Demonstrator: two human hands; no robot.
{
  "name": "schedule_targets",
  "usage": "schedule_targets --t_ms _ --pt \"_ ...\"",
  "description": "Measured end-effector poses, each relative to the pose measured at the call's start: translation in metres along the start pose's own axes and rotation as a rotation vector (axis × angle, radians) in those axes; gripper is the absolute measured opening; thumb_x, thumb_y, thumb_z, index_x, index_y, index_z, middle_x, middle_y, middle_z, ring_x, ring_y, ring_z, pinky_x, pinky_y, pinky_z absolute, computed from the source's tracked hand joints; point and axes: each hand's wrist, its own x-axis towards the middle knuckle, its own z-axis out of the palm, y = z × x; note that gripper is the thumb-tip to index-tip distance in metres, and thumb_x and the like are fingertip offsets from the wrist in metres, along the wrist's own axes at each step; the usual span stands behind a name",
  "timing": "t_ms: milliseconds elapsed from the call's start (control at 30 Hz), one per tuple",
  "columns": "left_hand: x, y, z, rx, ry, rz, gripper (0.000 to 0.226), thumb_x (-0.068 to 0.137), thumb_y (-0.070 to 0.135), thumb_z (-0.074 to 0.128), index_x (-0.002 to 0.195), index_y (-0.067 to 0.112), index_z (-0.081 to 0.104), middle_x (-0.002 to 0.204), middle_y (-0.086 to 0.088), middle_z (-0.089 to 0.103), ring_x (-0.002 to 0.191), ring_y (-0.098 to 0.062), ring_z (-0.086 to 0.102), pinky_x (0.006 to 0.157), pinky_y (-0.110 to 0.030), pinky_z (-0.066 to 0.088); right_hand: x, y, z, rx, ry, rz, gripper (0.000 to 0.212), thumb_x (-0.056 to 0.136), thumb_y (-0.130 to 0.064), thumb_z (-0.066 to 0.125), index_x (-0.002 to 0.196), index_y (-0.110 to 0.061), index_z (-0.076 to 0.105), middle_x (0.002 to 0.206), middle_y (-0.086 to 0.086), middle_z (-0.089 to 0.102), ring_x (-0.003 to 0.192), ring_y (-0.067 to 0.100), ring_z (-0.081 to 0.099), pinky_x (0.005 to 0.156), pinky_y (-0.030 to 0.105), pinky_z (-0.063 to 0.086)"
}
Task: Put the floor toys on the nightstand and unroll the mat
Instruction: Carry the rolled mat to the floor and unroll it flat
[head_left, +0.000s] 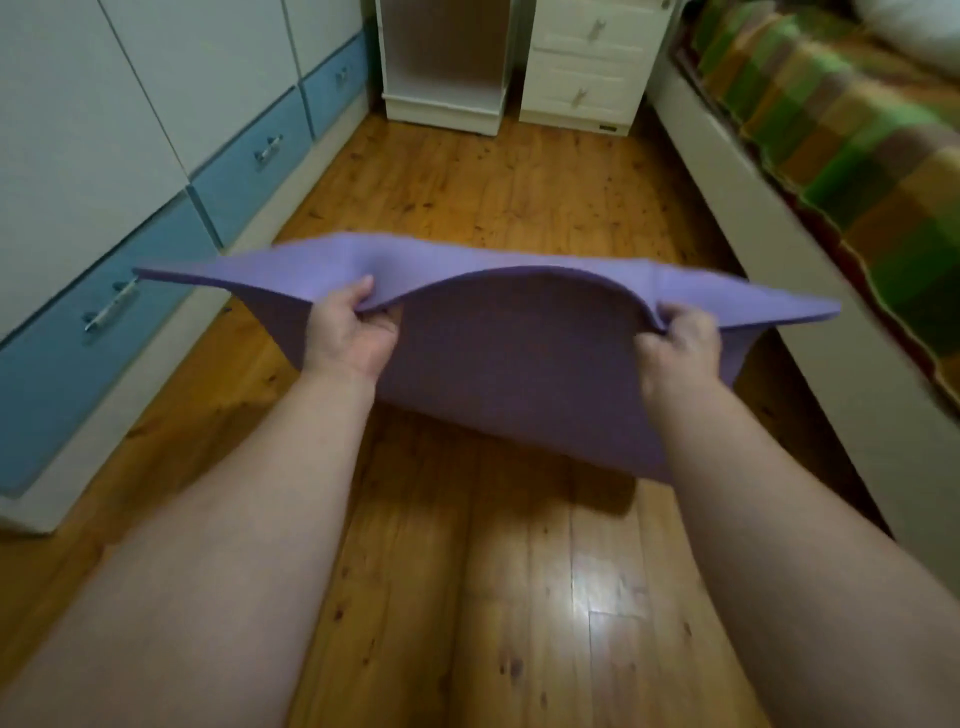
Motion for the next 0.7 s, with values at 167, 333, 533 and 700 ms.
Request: schedule_targets --t_ms 167,333,533,700 --pt "-0.008 0.005 0.033 0.01 -0.212 0.046 0.03 0.091 -0.008 0.033 0.088 0.007 0.059 0.062 -0.008 0.073 0.057 -0.02 0.071 0.054 -0.029 0.059 0.02 -0.047 -0.013 1.085 0.002 0.102 0.029 0.087 0.011 0.033 0.066 -0.001 0.05 0.051 0.01 0.059 0.045 0.023 0.063 0.045 0.027 0.053" --pt "-0.009 -0.007 0.005 0.084 -0.132 0.007 0.028 0.091 -0.007 0.035 0.092 0.009 0.059 0.064 -0.005 0.074 0.06 -0.019 0.072 0.059 -0.03 0.059 0.011 -0.005 -0.023 0.943 0.049 0.192 0.025 0.087 0.007 0.041 0.108 0.006 0.055 0.1 0.019 0.063 0.099 0.036 0.063 0.086 0.046 0.052" --pt "-0.018 -0.011 -0.007 0.111 -0.115 0.019 0.027 0.092 -0.005 0.036 0.089 0.009 0.06 0.065 -0.006 0.074 0.059 -0.019 0.072 0.057 -0.029 0.06 0.01 0.018 -0.026 0.895 0.125 0.23 0.042 0.087 0.009 0.041 0.128 0.006 0.047 0.125 0.025 0.057 0.108 0.039 0.06 0.094 0.051 0.048" --pt "-0.024 -0.012 -0.029 0.176 0.062 0.0 0.026 0.089 -0.003 0.037 0.086 0.01 0.059 0.059 -0.004 0.073 0.055 -0.017 0.07 0.056 -0.024 0.057 0.001 0.041 -0.024 0.824 0.153 0.28 0.035 0.089 0.006 0.04 0.124 0.006 0.048 0.125 0.022 0.056 0.116 0.037 0.055 0.1 0.05 0.043"
